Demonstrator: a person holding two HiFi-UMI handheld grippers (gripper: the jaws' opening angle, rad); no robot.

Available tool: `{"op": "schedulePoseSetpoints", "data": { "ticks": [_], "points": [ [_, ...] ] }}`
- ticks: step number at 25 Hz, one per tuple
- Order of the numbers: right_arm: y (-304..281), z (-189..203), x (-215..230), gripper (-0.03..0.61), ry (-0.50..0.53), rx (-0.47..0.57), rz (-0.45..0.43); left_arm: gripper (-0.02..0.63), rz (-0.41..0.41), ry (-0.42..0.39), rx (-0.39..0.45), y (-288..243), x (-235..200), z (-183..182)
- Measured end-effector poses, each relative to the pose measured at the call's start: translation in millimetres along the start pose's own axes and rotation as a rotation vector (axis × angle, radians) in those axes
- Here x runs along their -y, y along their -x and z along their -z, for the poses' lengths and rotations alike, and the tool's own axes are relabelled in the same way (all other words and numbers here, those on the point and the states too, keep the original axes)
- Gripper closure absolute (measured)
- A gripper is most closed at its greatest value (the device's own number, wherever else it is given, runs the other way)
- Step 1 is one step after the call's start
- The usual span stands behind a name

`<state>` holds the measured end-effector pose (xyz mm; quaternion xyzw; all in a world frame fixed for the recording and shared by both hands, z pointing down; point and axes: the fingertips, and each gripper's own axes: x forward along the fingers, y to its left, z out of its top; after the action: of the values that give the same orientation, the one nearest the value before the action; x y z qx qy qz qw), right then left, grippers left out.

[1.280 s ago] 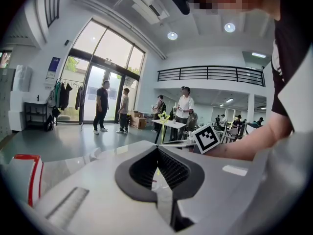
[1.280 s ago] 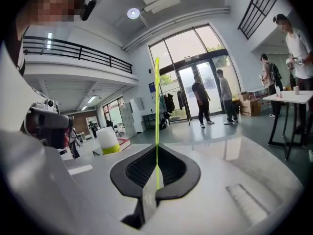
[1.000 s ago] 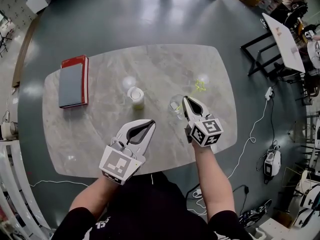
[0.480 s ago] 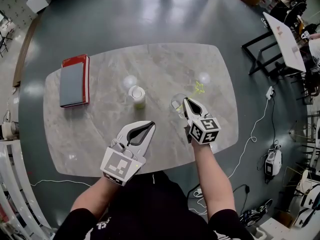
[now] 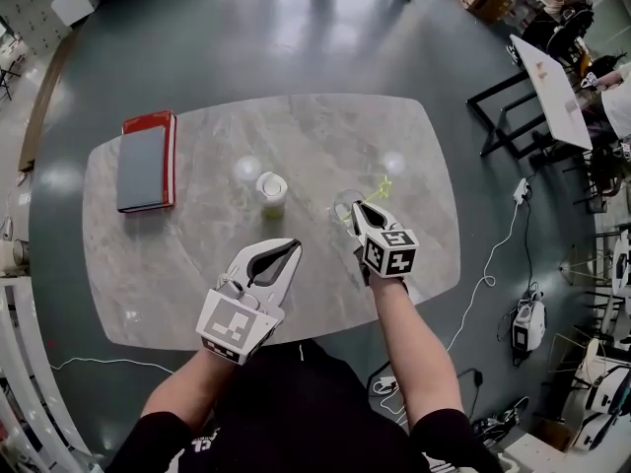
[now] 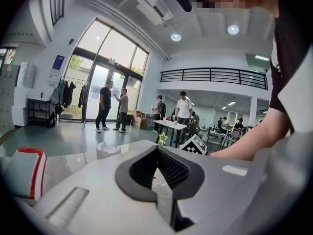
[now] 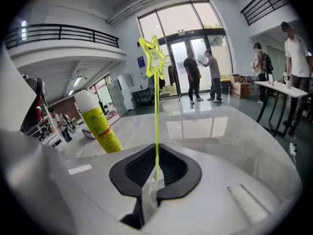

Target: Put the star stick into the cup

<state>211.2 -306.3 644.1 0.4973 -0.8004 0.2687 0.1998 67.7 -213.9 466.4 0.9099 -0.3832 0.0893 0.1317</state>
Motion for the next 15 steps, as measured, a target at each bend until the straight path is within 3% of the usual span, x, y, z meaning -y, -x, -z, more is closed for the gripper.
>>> {"op": "schedulePoseSetpoints", "data": {
  "ticks": [6, 15],
  "points": [
    [-2.2, 6.0, 4.0, 0.51, -0.033, -0.033, 0.022, 0.612, -0.035, 0.006, 0.018, 12.8, -11.4, -6.3],
    [9.5, 8.9, 10.9, 0.403, -0.102, -0.083, 0.084, 0.612, -0.068, 0.019, 0.041, 33.0, -23.8, -19.9]
  ]
}}
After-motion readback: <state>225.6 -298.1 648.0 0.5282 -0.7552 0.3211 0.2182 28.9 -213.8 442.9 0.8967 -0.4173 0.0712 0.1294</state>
